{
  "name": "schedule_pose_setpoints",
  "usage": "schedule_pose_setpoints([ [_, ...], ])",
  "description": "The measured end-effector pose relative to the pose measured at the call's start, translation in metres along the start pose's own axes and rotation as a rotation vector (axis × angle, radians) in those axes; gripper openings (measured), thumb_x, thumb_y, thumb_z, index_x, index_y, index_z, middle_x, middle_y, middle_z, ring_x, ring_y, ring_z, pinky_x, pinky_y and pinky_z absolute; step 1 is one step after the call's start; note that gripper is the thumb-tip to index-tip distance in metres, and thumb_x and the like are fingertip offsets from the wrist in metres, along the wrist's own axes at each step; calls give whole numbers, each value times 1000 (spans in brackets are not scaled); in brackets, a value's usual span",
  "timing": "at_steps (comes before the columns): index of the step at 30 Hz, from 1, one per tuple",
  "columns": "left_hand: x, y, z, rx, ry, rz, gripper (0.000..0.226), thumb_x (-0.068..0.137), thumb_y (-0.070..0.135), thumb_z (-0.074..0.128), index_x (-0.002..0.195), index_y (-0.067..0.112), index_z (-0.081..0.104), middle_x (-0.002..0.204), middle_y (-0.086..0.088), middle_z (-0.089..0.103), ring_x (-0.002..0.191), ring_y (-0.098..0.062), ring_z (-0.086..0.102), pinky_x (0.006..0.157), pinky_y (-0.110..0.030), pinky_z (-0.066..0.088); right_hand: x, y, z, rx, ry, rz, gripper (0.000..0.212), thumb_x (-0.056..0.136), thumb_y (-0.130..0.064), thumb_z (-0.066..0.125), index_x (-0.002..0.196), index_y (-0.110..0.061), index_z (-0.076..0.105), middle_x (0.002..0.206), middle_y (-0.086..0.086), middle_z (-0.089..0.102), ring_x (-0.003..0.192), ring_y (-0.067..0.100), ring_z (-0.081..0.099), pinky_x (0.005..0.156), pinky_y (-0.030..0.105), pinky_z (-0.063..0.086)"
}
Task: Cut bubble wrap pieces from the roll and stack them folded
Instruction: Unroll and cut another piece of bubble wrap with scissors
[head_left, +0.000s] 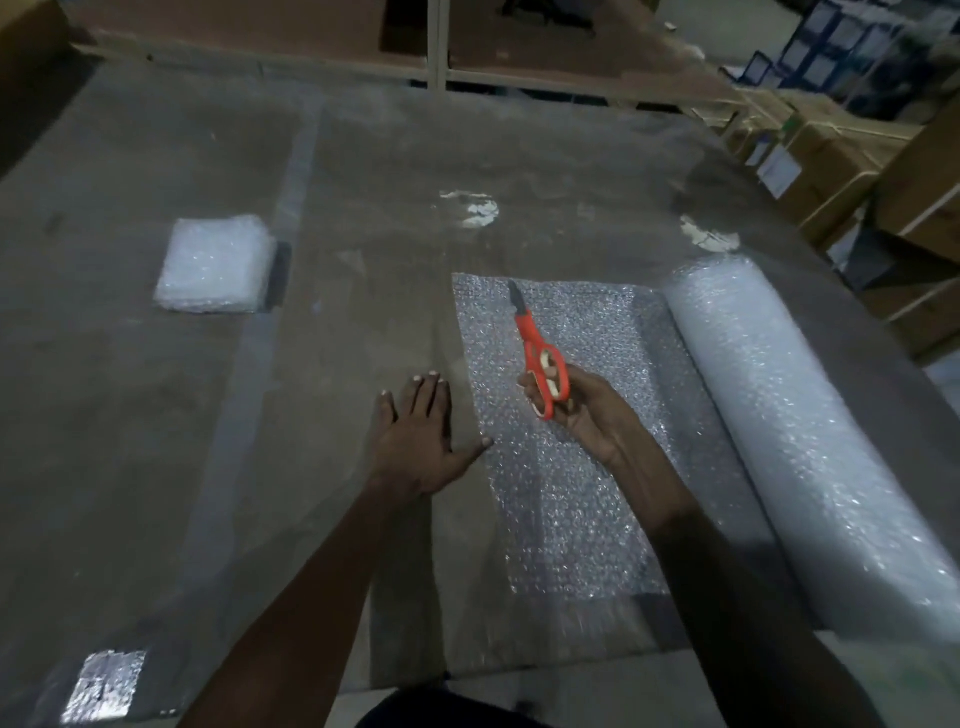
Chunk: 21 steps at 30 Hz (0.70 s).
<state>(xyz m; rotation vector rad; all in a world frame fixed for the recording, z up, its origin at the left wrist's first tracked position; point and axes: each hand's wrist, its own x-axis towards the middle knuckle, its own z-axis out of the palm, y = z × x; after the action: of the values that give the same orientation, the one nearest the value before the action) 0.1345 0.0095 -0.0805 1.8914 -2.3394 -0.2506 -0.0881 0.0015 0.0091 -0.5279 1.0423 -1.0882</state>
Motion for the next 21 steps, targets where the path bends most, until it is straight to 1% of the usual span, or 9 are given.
schedule_pose_setpoints([
  [2, -3, 1, 0, 10, 18, 1, 107, 84, 88, 13, 158, 10, 19, 166, -6, 15, 153, -25, 8, 120, -58, 7, -18, 7, -12, 96, 12, -5, 23, 97, -6, 58, 115, 6, 64, 92, 17, 73, 72, 18, 72, 63, 24, 60],
  [5, -9, 5, -3, -19, 30, 7, 100, 89, 81, 4, 156, 8, 22, 165, -11, 18, 152, -28, 10, 119, -58, 5, -39, 18, -24, 58, 47, -32, 28, 86, 2, 65, 115, 3, 64, 78, 3, 67, 58, 7, 61, 54, 17, 52],
  [7, -17, 17, -6, -48, 37, -8, 97, 89, 75, 2, 155, 7, 24, 164, -13, 21, 152, -30, 12, 120, -58, 4, -54, 25, -34, -22, 107, -49, 24, 90, 10, 63, 113, 3, 64, 82, 4, 67, 53, 7, 59, 51, 18, 50],
  [9, -28, 34, -3, -74, 39, -8, 90, 93, 70, 8, 156, 6, 23, 164, -14, 20, 153, -30, 12, 122, -57, 3, -72, 31, -48, -78, 151, -44, 30, 90, 11, 65, 119, 5, 63, 80, 7, 66, 53, 9, 60, 49, 19, 49],
  [11, -39, 52, 5, -94, 26, 21, 86, 96, 67, 12, 157, 7, 19, 165, -13, 16, 153, -29, 9, 122, -54, -2, -95, 36, -63, -156, 173, -38, 27, 88, 4, 72, 114, 2, 66, 67, 5, 62, 47, 8, 55, 45, 17, 43],
  [13, -48, 70, 11, -93, -3, 63, 91, 93, 70, 8, 158, 8, 18, 166, -13, 13, 153, -28, 8, 121, -51, -5, -120, 41, -77, -195, 192, -42, 19, 86, -10, 78, 101, -3, 69, 59, 3, 59, 42, 7, 48, 40, 17, 37],
  [16, -62, 98, 16, -98, -42, 132, 99, 86, 73, 3, 158, 7, 19, 166, -13, 12, 154, -28, 7, 121, -48, -4, -157, 50, -93, -210, 244, -35, 30, 79, -31, 82, 94, -7, 73, 58, 2, 60, 40, 8, 46, 37, 18, 34],
  [19, -78, 119, 18, -111, -90, 168, 96, 89, 72, 8, 159, 7, 14, 167, -12, 6, 154, -26, 1, 122, -44, -2, -190, 64, -110, -260, 306, -21, 33, 85, -36, 79, 91, -4, 74, 57, 5, 59, 41, 11, 46, 39, 19, 34],
  [21, -86, 128, 20, -87, -103, 182, 93, 91, 72, 8, 158, 6, 16, 167, -12, 8, 154, -27, 3, 121, -45, 2, -208, 77, -119, -299, 328, -23, 36, 82, -40, 81, 89, -5, 74, 59, 7, 60, 42, 13, 47, 39, 20, 35],
])
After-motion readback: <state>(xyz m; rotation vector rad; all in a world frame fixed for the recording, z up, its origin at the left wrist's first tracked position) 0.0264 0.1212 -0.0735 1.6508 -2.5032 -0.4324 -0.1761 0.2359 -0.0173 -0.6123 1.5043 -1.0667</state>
